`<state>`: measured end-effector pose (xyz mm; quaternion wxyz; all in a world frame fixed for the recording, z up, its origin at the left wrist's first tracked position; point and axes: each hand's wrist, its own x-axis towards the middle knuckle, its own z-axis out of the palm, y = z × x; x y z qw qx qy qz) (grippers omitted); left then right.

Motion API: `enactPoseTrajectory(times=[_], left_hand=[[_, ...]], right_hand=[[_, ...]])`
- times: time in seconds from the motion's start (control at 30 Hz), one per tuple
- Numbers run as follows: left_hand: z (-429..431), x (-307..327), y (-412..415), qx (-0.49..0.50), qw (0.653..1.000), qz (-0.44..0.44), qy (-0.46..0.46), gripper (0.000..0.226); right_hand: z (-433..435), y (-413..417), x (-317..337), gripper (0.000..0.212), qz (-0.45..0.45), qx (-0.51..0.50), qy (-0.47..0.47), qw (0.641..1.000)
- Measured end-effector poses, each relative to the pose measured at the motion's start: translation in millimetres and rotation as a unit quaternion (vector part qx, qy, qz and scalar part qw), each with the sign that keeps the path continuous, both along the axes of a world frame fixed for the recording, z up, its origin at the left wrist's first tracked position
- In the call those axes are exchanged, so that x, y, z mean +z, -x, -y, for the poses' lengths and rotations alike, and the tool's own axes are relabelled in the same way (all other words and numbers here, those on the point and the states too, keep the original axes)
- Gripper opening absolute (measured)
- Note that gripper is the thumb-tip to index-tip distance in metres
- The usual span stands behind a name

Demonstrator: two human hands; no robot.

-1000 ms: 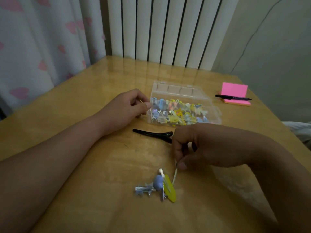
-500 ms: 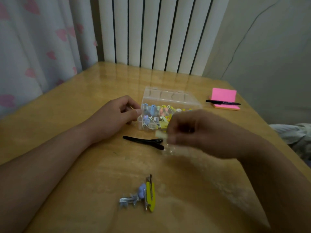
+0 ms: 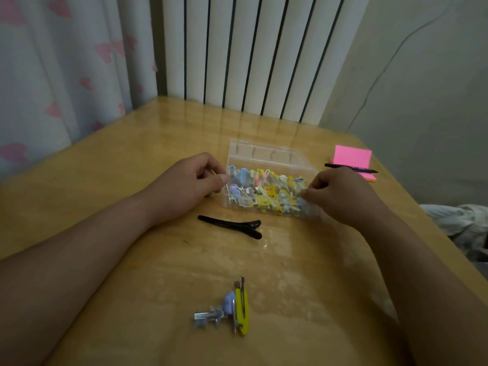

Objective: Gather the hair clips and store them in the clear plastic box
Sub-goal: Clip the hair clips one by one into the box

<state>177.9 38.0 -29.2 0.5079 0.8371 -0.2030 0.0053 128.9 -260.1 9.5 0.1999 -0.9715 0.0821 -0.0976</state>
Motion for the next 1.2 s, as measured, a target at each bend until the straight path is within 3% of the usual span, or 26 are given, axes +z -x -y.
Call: enactPoseTrajectory(times=[0.17,0.27,0.5,0.67,0.87,1.2], left_hand=[[0.4,-1.3,-2.0,0.001,1.0,0.007,0.003,0.011],[0.6,-4.4,-3.3,0.006,1.0,0.011,-0.002,0.013],[0.5,-3.6,-4.5,0.019,1.0,0.024,-0.008,0.018],[1.1,-1.1,-1.5,0.009,0.999,0.038,-0.017,0.017],[-0.1,-0.6,1.2,-0.006,0.999,0.038,-0.026,0.014],[-2.4,-0.4,0.9,-0.017,0.999,0.036,-0.033,0.016]], right_hand=[[-4.4,-2.3,3.0,0.02,-0.015,-0.033,0.099,0.994],[-4.8,-2.2,1.2,0.024,-0.016,-0.047,0.109,0.993],[-1.7,0.5,0.9,0.032,0.012,-0.036,0.035,0.999],[-0.4,4.4,-3.3,0.029,0.05,-0.019,0.031,0.998],[-19.5,19.6,-3.2,0.023,0.12,0.063,-0.009,0.991],[-42.6,31.9,-9.4,0.004,0.113,0.185,-0.043,0.975]])
